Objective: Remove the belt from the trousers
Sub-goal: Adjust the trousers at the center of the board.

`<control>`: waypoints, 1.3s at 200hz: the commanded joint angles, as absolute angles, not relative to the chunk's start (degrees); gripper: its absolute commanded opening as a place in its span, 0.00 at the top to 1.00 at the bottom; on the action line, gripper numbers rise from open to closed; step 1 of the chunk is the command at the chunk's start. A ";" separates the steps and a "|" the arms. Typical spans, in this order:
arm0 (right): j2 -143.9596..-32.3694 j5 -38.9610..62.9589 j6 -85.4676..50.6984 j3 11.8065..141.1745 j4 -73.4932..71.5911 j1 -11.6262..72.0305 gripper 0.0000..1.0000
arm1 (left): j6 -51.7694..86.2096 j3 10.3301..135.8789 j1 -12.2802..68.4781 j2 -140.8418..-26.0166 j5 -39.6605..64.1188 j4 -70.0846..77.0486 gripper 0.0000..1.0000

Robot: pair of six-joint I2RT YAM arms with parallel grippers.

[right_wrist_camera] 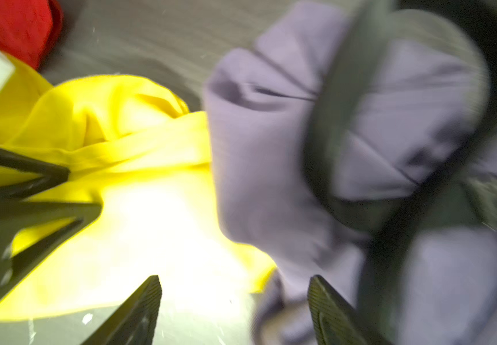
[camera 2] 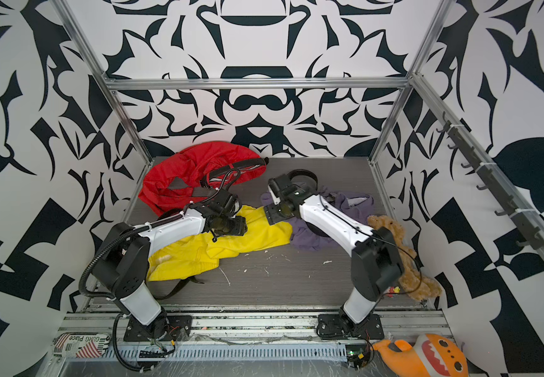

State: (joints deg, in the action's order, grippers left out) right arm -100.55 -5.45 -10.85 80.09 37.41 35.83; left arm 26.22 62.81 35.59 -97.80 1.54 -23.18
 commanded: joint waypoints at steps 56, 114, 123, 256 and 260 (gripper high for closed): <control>-112.10 -19.65 -3.37 84.24 36.64 27.68 0.14 | 27.81 57.69 32.96 -96.14 -2.02 -28.23 0.84; -111.87 -15.31 -1.30 83.61 35.15 17.84 0.14 | 28.98 55.28 28.39 -93.91 -3.55 -29.79 1.00; -113.37 -15.42 -0.92 84.50 35.39 16.34 0.14 | 29.64 54.00 27.60 -92.20 -3.96 -29.05 1.00; -111.39 -6.31 -3.43 93.10 40.76 13.59 0.14 | 32.39 59.61 32.03 -81.46 -5.16 -21.63 0.37; -110.26 -5.77 -3.88 92.50 40.74 14.06 0.14 | 32.53 60.91 33.36 -82.74 -5.33 -21.91 0.36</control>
